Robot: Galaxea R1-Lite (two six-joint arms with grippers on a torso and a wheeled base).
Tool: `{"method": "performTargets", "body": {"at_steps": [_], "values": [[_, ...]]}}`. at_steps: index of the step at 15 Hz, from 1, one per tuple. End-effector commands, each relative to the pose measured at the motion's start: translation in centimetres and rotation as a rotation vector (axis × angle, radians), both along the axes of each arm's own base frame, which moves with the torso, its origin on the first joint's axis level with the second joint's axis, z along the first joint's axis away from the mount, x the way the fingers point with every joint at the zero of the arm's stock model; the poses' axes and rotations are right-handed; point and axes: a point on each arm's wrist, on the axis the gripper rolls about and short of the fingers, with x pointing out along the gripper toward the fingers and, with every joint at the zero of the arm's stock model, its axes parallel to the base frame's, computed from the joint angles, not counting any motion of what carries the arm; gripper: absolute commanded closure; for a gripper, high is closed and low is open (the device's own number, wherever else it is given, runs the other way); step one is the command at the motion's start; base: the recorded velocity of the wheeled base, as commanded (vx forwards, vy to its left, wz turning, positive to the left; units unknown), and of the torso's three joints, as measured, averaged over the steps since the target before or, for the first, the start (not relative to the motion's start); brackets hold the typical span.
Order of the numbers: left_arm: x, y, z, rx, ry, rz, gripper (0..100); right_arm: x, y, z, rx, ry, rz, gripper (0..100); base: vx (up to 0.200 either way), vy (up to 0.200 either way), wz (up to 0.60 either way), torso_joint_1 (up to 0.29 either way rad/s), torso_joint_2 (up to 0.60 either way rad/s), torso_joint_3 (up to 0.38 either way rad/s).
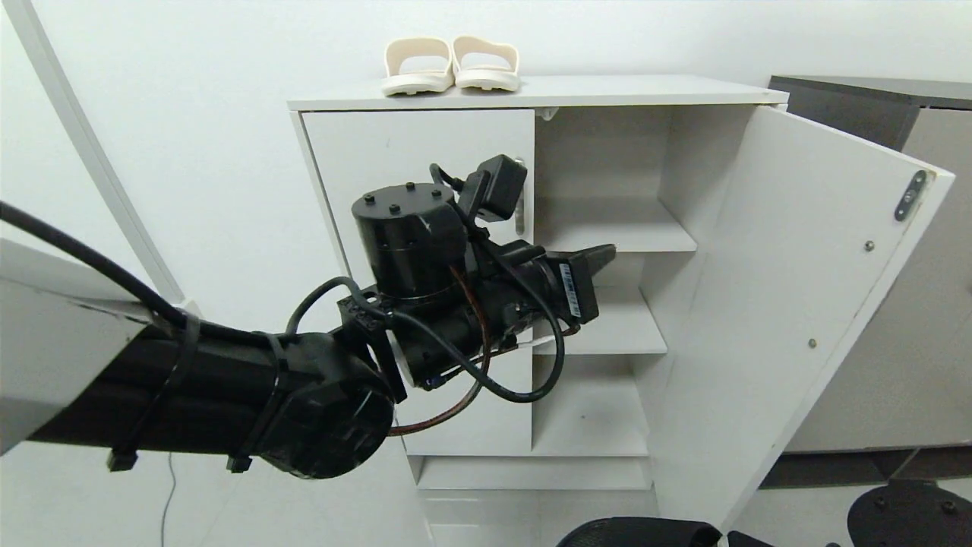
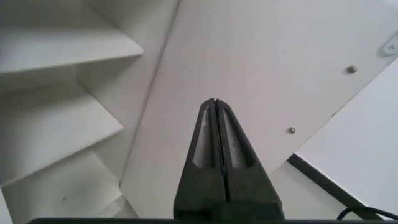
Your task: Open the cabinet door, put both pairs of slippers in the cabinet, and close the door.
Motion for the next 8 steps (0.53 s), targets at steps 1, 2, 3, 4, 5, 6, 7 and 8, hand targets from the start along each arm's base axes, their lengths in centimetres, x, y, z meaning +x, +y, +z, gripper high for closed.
{"method": "performTargets", "body": {"at_steps": [1,2,3,4,5,6,7,8], "values": [[-0.2,1.7,-0.1,-0.008,-0.010,0.033,100,0.6,0.2,0.1,0.002,0.000,-0.020,100,0.000,0.000,0.00,0.000,0.00,0.000],[-0.7,3.0,-0.3,-0.006,-0.008,0.054,100,1.3,0.3,0.0,-0.001,0.002,-0.048,100,0.000,0.000,0.00,0.000,0.00,0.000],[-1.3,4.6,-0.3,-0.006,-0.007,0.089,100,2.3,0.5,0.1,0.006,0.003,-0.086,100,0.000,0.000,0.00,0.000,0.00,0.000],[-1.7,6.5,0.0,-0.009,-0.007,0.141,100,3.6,0.6,0.3,0.026,0.013,-0.154,100,0.000,0.000,0.00,0.000,0.00,0.000],[-2.2,8.1,0.4,-0.015,-0.007,0.208,100,4.6,0.8,0.6,0.056,0.029,-0.227,100,0.000,0.000,0.00,0.000,0.00,0.000],[-2.8,10.0,0.7,-0.026,-0.008,0.302,100,5.6,1.4,1.0,0.082,0.041,-0.320,100,0.000,0.000,0.00,0.000,0.00,0.000],[-3.6,12.2,1.0,-0.034,-0.013,0.401,100,6.6,2.1,1.4,0.098,0.023,-0.417,100,0.000,0.000,0.00,0.000,0.00,0.000],[-4.4,14.2,1.1,-0.022,-0.026,0.475,100,7.5,2.7,1.9,0.109,-0.009,-0.502,100,0.000,0.000,0.00,0.000,0.00,0.000]]}}
